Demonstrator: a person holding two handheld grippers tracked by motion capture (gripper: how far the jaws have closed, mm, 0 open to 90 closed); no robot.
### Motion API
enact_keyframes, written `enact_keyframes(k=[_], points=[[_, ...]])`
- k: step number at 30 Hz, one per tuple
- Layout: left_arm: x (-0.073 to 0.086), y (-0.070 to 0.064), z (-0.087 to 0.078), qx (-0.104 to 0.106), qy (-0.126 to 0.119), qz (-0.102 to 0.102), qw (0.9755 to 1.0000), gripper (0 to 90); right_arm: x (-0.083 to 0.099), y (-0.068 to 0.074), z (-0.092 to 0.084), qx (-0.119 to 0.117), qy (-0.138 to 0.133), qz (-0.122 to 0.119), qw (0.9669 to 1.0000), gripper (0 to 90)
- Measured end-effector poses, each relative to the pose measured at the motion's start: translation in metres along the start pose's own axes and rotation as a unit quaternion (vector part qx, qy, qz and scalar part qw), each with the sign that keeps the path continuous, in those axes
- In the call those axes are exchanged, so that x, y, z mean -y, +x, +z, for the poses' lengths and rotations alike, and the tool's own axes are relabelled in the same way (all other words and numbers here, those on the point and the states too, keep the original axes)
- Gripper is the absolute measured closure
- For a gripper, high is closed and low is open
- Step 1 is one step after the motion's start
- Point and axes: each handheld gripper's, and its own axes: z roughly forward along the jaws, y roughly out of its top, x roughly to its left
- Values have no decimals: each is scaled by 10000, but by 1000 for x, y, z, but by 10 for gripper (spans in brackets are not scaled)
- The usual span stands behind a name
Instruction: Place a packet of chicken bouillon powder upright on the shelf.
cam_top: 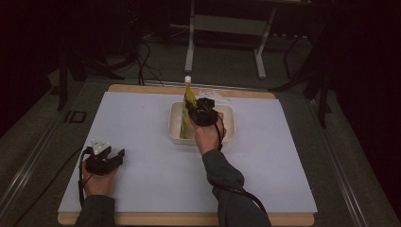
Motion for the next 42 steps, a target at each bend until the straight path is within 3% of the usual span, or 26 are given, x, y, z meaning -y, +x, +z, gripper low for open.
enact_keyframes(k=[8, 23, 27, 32, 34, 39, 42], points=[[0, 0, 0, -2, -1, 7, 10000, 444, 5, -1, 9, 35, 220, -25, 9997, 900], [0, 0, 0, -12, -1, 4, 10000, 444, -3, 0, 15, 132, 481, -202, 9985, 900], [0, 0, 0, -13, -2, 3, 10000, 444, -6, 0, 15, 62, 620, -171, 9979, 897], [0, 0, 0, -7, -1, -1, 10000, 443, -5, -2, 17, -36, 897, -213, 9957, 705], [0, 0, 0, -6, 1, 1, 10000, 444, -4, -2, 17, -192, 943, -287, 9949, 637], [0, 0, 0, -12, 3, 11, 10000, 444, -5, 1, 13, -402, 975, -747, 9916, 471], [0, 0, 0, -13, 4, 12, 10000, 444, -6, 4, 10, -325, 1036, -992, 9891, 420]])
